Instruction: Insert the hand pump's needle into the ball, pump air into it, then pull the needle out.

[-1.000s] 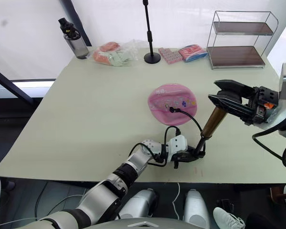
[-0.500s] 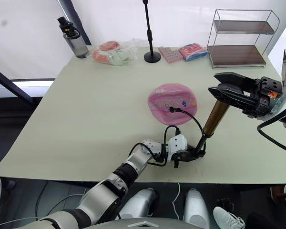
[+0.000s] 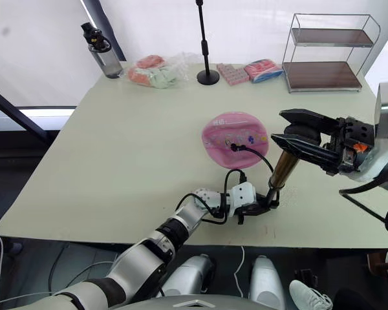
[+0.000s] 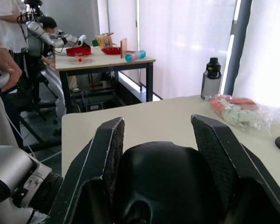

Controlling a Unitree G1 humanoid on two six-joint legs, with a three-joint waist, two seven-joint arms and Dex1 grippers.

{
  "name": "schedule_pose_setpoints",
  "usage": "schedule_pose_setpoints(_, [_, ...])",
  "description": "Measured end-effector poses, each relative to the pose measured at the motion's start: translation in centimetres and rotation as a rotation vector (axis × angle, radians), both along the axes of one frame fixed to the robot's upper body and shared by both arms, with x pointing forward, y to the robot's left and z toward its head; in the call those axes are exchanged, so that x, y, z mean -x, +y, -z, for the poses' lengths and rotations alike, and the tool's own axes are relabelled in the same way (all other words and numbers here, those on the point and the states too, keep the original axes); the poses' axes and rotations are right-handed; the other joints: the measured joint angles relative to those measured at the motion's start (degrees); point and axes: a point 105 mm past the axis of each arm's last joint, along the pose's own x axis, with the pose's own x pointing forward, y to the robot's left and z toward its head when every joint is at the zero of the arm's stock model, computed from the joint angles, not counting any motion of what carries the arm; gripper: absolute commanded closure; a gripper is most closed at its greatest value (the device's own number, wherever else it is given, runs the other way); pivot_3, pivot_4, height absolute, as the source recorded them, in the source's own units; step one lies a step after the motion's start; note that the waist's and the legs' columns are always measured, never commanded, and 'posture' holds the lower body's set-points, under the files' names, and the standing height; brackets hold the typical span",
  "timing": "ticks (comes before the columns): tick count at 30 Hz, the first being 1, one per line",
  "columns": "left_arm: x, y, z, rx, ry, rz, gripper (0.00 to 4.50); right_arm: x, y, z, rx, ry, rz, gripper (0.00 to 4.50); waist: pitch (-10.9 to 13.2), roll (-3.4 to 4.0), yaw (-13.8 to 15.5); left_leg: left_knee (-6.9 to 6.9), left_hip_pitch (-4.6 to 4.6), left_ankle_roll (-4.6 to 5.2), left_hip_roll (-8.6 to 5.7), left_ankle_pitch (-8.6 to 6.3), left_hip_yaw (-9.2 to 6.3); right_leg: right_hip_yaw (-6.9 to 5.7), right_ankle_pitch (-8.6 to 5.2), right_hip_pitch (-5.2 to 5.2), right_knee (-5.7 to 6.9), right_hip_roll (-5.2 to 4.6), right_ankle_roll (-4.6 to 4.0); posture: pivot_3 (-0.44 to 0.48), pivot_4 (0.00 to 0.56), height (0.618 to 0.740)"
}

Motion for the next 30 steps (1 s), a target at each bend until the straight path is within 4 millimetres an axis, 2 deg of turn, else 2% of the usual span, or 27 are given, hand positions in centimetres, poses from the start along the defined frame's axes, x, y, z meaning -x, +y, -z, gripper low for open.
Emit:
schedule_pose_setpoints(5, [0.1,0.1,0.2,-0.006,0.004,0.002,3.41,-0.1,-0.1,2.0,0.017,0.000,0.023,2.59,0.0,-0.05,-0.1,-0.10,0.44,0.01,0.02,-0.01,-0.02,-0.01,-0.07,0.46,-0.12,0.03,0.10,0.000,0.150,0.736])
schedule_pose_setpoints(8, [0.1,0.1,0.3,-0.007,0.005,0.002,3.41,-0.3,-0.1,2.9,0.021,0.007,0.037,2.59,0.0,-0.07,-0.2,-0.11,0.46,0.01,0.02,-0.01,-0.02,-0.01,-0.07,0.48,-0.12,0.03,0.10,0.000,0.150,0.736])
schedule_pose_setpoints(12, [0.1,0.1,0.4,-0.009,0.008,-0.001,3.41,-1.0,0.3,5.3,0.033,0.026,0.046,2.59,-0.1,-0.17,-0.2,-0.12,0.54,0.01,0.04,-0.01,-0.03,0.00,-0.13,0.53,-0.12,0.06,0.20,0.000,0.150,0.736])
schedule_pose_setpoints(15, [0.1,0.1,0.3,-0.009,0.009,0.000,3.41,-1.3,0.3,6.0,0.036,0.039,0.052,2.59,-0.1,-0.17,-0.2,-0.12,0.54,0.01,0.04,-0.02,-0.03,-0.01,-0.13,0.53,-0.13,0.06,0.19,0.000,0.150,0.736])
schedule_pose_setpoints(16, [0.1,0.2,0.4,-0.012,0.012,-0.002,3.41,-2.1,0.1,7.2,0.024,0.046,0.078,2.59,-0.2,-0.37,-0.2,-0.14,0.58,0.01,0.07,-0.02,-0.07,-0.03,-0.13,0.54,-0.14,0.11,0.18,0.000,0.150,0.736])
schedule_pose_setpoints(18, [0.1,0.2,0.5,-0.012,0.013,-0.004,3.41,-2.8,0.4,9.3,-0.013,0.072,0.101,2.59,-0.3,-0.33,-0.3,-0.14,0.59,0.01,0.07,-0.02,-0.08,-0.02,-0.12,0.54,-0.13,0.12,0.16,0.000,0.150,0.736])
schedule_pose_setpoints(22, [0.1,0.2,0.5,-0.012,0.013,-0.004,3.41,-3.0,0.3,11.5,0.018,0.088,0.113,2.59,-0.3,-0.31,-0.3,-0.14,0.60,0.00,0.07,-0.02,-0.08,-0.01,-0.11,0.54,-0.13,0.13,0.15,0.000,0.150,0.736])
schedule_pose_setpoints(30, [0.1,0.2,0.5,-0.012,0.015,-0.005,3.41,-3.2,0.2,11.8,0.022,0.071,0.115,2.59,-0.3,-0.28,-0.3,-0.14,0.60,0.00,0.07,-0.02,-0.09,-0.01,-0.09,0.55,-0.13,0.14,0.12,0.000,0.150,0.736])
